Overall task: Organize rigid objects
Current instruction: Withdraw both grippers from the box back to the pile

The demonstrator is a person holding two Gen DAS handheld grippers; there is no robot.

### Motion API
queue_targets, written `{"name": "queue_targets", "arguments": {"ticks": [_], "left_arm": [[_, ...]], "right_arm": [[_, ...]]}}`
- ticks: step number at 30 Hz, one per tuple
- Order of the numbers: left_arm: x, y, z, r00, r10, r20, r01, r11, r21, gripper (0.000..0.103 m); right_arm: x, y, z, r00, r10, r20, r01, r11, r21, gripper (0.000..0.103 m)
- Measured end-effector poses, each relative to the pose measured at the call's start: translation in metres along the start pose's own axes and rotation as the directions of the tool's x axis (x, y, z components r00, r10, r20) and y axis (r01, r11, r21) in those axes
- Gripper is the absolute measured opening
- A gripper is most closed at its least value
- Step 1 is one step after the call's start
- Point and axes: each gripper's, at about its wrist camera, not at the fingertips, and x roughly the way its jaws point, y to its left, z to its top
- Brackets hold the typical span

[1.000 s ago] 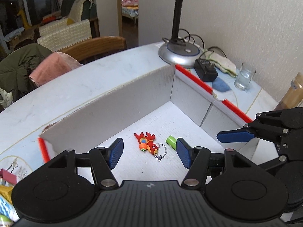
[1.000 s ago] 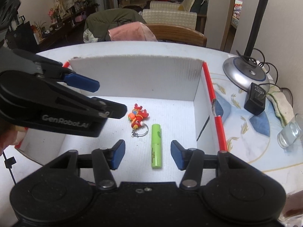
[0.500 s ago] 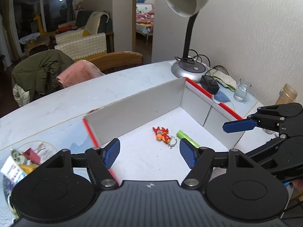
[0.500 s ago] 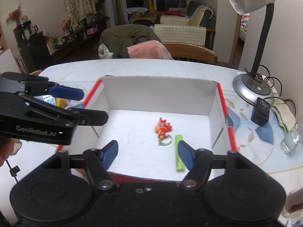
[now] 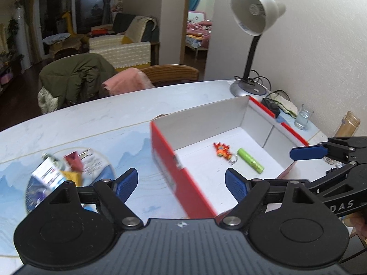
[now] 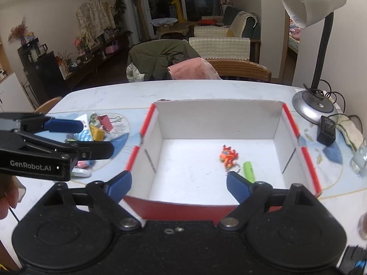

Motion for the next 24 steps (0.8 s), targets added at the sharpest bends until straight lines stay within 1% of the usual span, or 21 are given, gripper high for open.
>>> {"name": "queue_targets", "arguments": {"ticks": [3, 5, 8, 11, 12, 14, 18, 20, 24], "left_arm": [[-0.012, 0.016, -0.011, 1.000, 0.002, 0.004, -0.002, 1.000, -0.009, 0.085], [-0.020, 0.029, -0.018, 1.000, 0.000, 0.007, 0.000, 1.000, -0.014, 0.087], [-0.031, 0.047, -0.027, 1.000, -0.003, 0.010, 0.003, 1.000, -0.026, 0.088], [-0.040, 0.063, -0.035, 1.000, 0.022, 0.004, -0.022, 0.999, -0.026, 0.089], [-0.041, 0.068, -0.037, 0.999, 0.032, -0.002, -0.032, 0.999, -0.024, 0.090], [-0.044, 0.078, -0.042, 0.999, 0.045, -0.015, -0.046, 0.999, -0.022, 0.102], [-0.052, 0.103, -0.053, 0.999, 0.034, -0.007, -0.034, 0.998, -0.045, 0.103], [-0.056, 0.113, -0.058, 0.999, 0.041, 0.000, -0.041, 0.998, -0.051, 0.103], [-0.065, 0.133, -0.068, 0.998, 0.050, 0.046, -0.048, 0.998, -0.047, 0.103]], "right_arm": [[-0.002, 0.014, -0.004, 1.000, 0.001, 0.005, -0.001, 1.000, 0.014, 0.093], [-0.001, 0.025, -0.007, 1.000, 0.000, 0.003, 0.000, 1.000, 0.018, 0.094], [-0.001, 0.043, -0.010, 1.000, 0.008, 0.002, -0.008, 1.000, 0.023, 0.094], [0.000, 0.061, -0.012, 1.000, 0.022, 0.003, -0.022, 0.999, 0.030, 0.094], [0.001, 0.068, -0.013, 1.000, 0.028, 0.002, -0.028, 0.999, 0.031, 0.094], [0.003, 0.081, -0.016, 0.999, 0.035, 0.001, -0.035, 0.999, 0.030, 0.094], [0.008, 0.106, -0.019, 0.999, 0.049, -0.006, -0.049, 0.998, 0.030, 0.094], [0.011, 0.117, -0.021, 0.998, 0.054, -0.010, -0.054, 0.998, 0.033, 0.094], [0.017, 0.139, -0.023, 0.998, 0.060, -0.015, -0.059, 0.998, 0.030, 0.094]]}}
